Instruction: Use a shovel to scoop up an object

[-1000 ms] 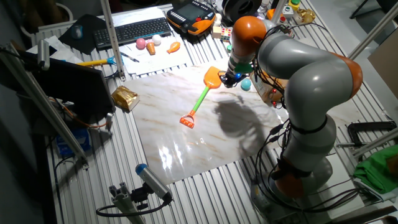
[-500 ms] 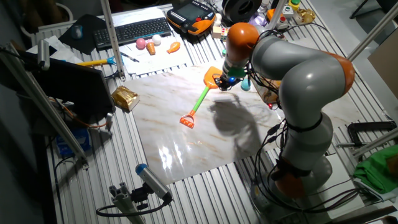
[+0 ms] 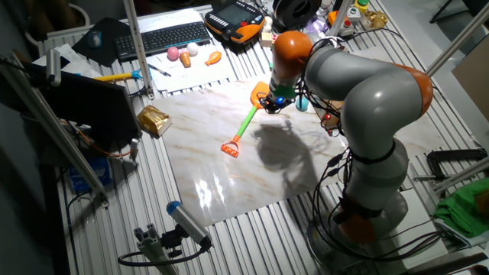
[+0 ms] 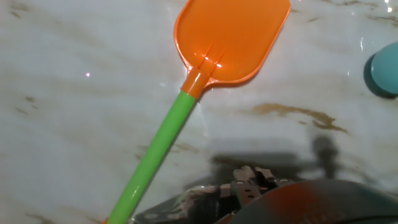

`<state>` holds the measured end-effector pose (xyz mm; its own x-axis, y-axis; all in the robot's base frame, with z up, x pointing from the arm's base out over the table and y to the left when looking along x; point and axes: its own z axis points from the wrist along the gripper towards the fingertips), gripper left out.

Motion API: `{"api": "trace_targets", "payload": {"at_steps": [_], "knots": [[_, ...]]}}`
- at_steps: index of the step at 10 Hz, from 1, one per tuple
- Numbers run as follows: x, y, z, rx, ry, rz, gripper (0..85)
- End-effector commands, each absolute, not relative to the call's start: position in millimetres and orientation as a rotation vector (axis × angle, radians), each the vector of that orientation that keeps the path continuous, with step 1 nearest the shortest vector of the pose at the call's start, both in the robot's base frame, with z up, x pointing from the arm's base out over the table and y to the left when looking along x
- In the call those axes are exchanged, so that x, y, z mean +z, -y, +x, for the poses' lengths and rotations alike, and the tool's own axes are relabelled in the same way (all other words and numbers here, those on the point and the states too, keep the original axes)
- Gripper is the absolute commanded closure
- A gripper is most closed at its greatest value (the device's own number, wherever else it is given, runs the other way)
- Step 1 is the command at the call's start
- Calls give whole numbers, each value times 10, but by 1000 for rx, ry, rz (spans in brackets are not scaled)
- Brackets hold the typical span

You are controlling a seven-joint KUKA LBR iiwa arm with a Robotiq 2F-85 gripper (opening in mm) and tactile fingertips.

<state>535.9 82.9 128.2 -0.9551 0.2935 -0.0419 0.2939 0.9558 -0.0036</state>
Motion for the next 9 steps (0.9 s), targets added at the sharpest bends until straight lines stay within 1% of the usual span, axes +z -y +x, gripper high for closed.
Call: {"api": "trace_targets", "payload": {"at_steps": [1, 2, 5, 9], "knots": [[1247, -851, 5347, -15, -3057, 493, 843], [1214, -862, 5351, 10, -3052, 538, 843], [1205, -888, 5336, 17, -3044, 590, 843], [1130, -881, 5371, 54, -3048, 601, 843]]}}
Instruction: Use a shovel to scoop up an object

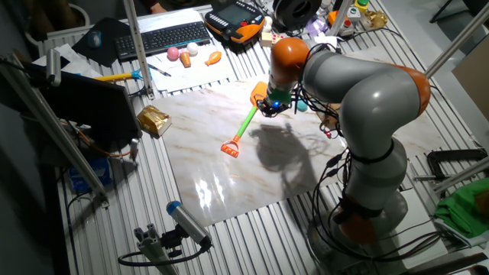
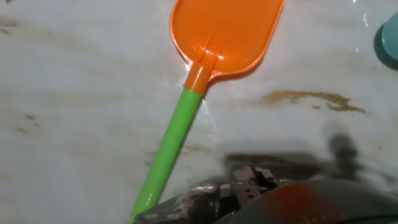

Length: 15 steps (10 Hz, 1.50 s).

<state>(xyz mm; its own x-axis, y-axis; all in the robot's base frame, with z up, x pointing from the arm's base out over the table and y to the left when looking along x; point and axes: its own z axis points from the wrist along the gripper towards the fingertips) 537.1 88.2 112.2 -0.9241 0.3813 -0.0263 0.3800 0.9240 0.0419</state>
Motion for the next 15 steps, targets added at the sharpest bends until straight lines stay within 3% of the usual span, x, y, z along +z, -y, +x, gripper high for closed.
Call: {"api": "trace_targets", "payload": {"at_steps": [1, 15], "knots": [[1111, -889, 5361, 52, -3048, 604, 843], [1127, -829, 5308, 58, -3046, 693, 843]]}}
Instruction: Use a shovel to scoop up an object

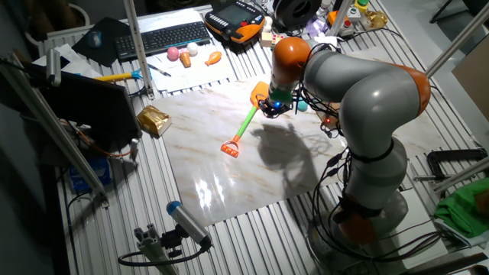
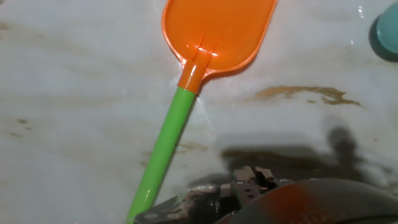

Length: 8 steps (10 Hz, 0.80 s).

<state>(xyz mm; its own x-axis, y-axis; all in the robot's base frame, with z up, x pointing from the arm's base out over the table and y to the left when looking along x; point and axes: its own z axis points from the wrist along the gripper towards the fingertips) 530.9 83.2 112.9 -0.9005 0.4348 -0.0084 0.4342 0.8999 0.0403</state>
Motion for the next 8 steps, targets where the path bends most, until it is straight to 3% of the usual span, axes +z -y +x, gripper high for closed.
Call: {"api": "trace_targets", "payload": {"at_steps": [1, 8], "knots": [[1136, -841, 5312, 58, -3043, 705, 843], [1121, -1100, 5484, 5, -2921, 913, 843]]}}
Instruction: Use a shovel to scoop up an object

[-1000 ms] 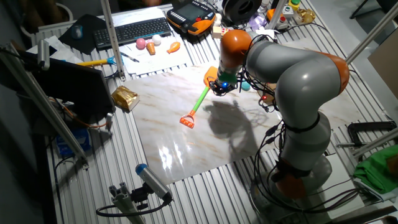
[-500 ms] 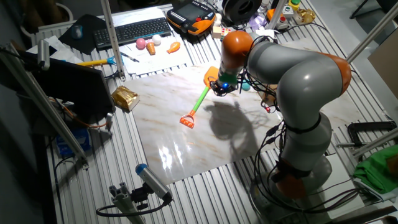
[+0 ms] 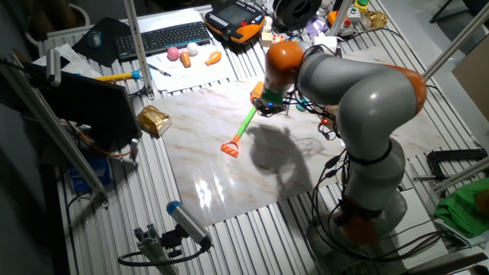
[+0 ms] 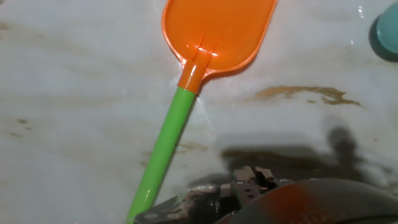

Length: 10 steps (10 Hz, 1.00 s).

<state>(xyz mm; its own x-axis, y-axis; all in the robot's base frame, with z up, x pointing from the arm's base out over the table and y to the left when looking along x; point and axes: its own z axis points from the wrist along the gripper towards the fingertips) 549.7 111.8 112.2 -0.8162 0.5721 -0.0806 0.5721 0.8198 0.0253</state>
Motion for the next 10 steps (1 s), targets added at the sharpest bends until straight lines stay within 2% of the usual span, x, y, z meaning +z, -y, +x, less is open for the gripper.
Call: {"api": "trace_targets", "payload": {"at_steps": [1, 10], "knots": [[1126, -1179, 5530, -7, -2892, 972, 843], [909, -1341, 5717, 5, -2767, 1043, 843]]}}
